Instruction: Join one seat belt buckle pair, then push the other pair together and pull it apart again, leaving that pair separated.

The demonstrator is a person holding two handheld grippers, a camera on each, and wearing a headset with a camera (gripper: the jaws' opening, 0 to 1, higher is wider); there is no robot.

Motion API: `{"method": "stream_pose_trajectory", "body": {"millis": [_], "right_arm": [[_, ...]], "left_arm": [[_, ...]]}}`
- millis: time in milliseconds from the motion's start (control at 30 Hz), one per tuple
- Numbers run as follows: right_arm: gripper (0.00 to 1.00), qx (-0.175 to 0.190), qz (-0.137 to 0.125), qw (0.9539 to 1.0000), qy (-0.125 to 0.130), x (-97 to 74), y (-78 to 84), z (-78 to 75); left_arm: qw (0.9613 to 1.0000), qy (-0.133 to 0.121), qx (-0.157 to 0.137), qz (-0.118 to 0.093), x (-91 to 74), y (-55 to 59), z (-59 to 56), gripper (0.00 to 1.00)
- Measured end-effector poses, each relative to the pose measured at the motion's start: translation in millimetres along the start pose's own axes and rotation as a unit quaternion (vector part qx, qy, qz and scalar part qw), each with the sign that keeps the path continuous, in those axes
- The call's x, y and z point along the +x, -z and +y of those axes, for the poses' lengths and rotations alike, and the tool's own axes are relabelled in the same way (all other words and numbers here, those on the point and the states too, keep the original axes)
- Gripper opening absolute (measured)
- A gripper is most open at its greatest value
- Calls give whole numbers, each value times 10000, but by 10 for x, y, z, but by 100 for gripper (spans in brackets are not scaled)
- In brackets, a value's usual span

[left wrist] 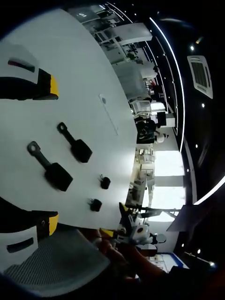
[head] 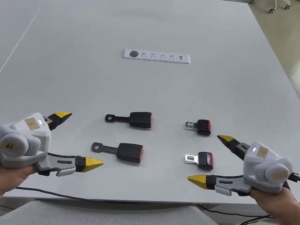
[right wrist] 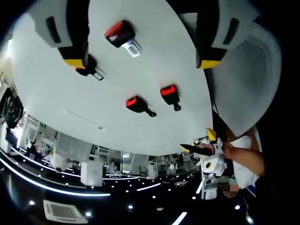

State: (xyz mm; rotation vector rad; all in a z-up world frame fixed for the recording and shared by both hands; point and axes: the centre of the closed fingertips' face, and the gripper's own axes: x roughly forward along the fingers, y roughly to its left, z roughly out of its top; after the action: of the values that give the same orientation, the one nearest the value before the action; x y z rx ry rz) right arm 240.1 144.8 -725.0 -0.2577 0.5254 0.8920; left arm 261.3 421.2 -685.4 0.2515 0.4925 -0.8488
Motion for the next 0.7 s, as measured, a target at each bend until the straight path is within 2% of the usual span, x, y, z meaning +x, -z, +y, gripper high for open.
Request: {"method": "stream_pose_trajectory", "body": {"millis": [700], "right_arm": [[95,34,43,10000,-9,-13,17,8]], "left_arm": [[10000,-4,8,26,-10,12,-25,100]]}}
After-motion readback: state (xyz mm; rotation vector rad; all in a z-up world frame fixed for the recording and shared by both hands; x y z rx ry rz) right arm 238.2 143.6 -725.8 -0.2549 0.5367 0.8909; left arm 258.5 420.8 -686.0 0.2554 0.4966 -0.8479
